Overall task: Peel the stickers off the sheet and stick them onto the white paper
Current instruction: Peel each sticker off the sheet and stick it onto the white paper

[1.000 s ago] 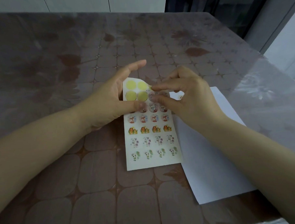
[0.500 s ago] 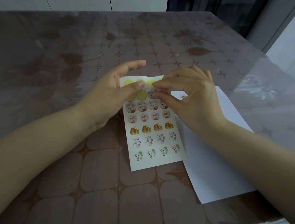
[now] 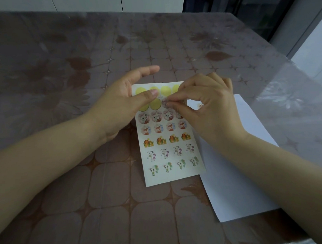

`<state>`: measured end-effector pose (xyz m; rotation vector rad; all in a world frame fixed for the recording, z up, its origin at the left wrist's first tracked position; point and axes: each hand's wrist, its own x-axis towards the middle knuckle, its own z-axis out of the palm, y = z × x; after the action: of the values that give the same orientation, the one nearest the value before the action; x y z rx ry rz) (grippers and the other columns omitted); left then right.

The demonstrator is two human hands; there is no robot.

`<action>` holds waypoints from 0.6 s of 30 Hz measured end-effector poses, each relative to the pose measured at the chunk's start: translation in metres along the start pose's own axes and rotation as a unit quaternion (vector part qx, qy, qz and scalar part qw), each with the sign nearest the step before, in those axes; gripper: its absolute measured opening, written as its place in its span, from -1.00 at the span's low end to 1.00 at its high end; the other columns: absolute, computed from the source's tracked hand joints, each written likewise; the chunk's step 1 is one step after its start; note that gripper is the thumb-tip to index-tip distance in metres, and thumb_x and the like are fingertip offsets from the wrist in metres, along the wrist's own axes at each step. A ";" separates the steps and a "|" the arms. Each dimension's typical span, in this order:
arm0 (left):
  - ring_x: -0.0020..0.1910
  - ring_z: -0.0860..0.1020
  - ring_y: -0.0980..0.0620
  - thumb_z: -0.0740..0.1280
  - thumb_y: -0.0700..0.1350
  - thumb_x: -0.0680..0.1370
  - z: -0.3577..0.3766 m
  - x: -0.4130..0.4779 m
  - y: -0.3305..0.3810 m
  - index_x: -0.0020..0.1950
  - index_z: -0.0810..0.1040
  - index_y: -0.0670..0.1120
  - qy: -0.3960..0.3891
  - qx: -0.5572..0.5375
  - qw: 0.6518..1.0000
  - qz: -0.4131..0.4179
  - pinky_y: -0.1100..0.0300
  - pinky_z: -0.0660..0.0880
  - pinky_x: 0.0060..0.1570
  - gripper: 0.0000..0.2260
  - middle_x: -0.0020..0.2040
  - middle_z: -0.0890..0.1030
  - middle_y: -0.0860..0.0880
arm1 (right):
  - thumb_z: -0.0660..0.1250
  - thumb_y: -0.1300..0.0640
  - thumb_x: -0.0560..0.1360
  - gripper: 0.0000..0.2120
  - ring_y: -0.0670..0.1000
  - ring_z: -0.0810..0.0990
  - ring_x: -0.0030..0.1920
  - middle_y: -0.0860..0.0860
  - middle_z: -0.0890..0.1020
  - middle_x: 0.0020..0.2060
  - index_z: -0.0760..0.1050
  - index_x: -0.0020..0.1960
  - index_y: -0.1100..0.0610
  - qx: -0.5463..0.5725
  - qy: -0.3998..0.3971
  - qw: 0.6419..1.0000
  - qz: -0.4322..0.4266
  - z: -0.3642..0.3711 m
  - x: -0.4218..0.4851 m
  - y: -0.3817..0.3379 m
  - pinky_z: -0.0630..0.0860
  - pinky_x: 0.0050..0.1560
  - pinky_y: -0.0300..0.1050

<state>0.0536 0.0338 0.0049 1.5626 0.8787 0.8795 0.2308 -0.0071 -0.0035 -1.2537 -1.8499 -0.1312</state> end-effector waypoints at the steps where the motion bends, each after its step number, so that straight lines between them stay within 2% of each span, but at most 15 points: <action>1: 0.16 0.58 0.03 0.29 -0.20 0.56 0.000 0.000 0.000 0.29 0.46 0.15 -0.001 -0.001 1.000 -0.002 0.10 0.52 0.16 -0.64 0.36 0.46 -0.06 | 0.41 -0.03 0.40 -0.89 -0.09 0.45 -0.16 -0.14 0.60 -0.21 0.67 -0.15 -0.02 -0.001 0.000 1.000 -0.002 0.000 0.000 0.000 0.22 0.04 -0.21; 7: -0.03 0.65 0.07 0.28 -0.23 0.57 -0.002 0.001 -0.001 0.31 0.45 0.12 0.011 0.003 1.000 -0.011 0.22 0.56 -0.03 -0.63 0.22 0.56 -0.06 | 0.45 0.04 0.38 -0.96 -0.10 0.47 -0.15 -0.21 0.55 -0.20 0.64 -0.19 -0.01 0.027 -0.035 0.999 0.000 -0.001 0.000 0.000 0.22 0.07 -0.23; 9: -0.04 0.66 0.06 0.28 -0.22 0.57 -0.003 0.001 -0.002 0.31 0.44 0.11 0.015 0.011 1.000 -0.014 0.19 0.55 -0.03 -0.64 0.16 0.59 -0.05 | 0.45 0.07 0.38 -0.98 -0.12 0.48 -0.13 -0.24 0.56 -0.22 0.62 -0.20 -0.03 0.061 -0.064 0.996 0.028 -0.003 0.000 0.001 0.23 0.11 -0.23; 12: -0.07 0.66 0.04 0.34 -0.17 0.54 -0.004 0.002 -0.003 0.29 0.42 0.14 0.013 0.015 1.000 -0.022 0.13 0.55 -0.02 -0.63 0.03 0.64 -0.05 | 0.47 0.08 0.37 -0.94 -0.16 0.47 -0.12 -0.30 0.58 -0.30 0.61 -0.22 -0.06 0.122 -0.101 0.984 0.086 -0.007 0.000 0.000 0.38 0.10 -0.10; 15: -0.08 0.67 0.00 0.52 -0.06 0.36 -0.003 0.001 0.000 0.32 0.35 0.16 -0.006 0.026 0.999 -0.031 0.12 0.58 -0.03 -0.40 -0.06 0.69 -0.06 | 0.47 0.08 0.37 -0.83 -0.19 0.48 -0.12 -0.34 0.59 -0.29 0.56 -0.27 -0.17 0.171 -0.123 0.966 0.147 -0.011 0.002 0.000 0.48 -0.06 -0.15; 18: -0.09 0.68 -0.05 0.53 -0.09 0.22 -0.001 -0.002 0.002 0.40 0.28 0.17 -0.026 0.066 0.997 -0.038 0.11 0.61 -0.06 -0.19 -0.08 0.70 -0.10 | 0.47 0.08 0.38 -0.90 -0.17 0.53 -0.17 -0.18 0.63 -0.29 0.59 -0.26 -0.08 0.196 -0.135 0.953 0.189 -0.012 0.003 0.001 0.52 -0.18 -0.26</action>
<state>0.0520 0.0323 0.0069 1.6483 0.9681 0.7359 0.2381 -0.0102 0.0056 -1.3553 -1.7082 0.6163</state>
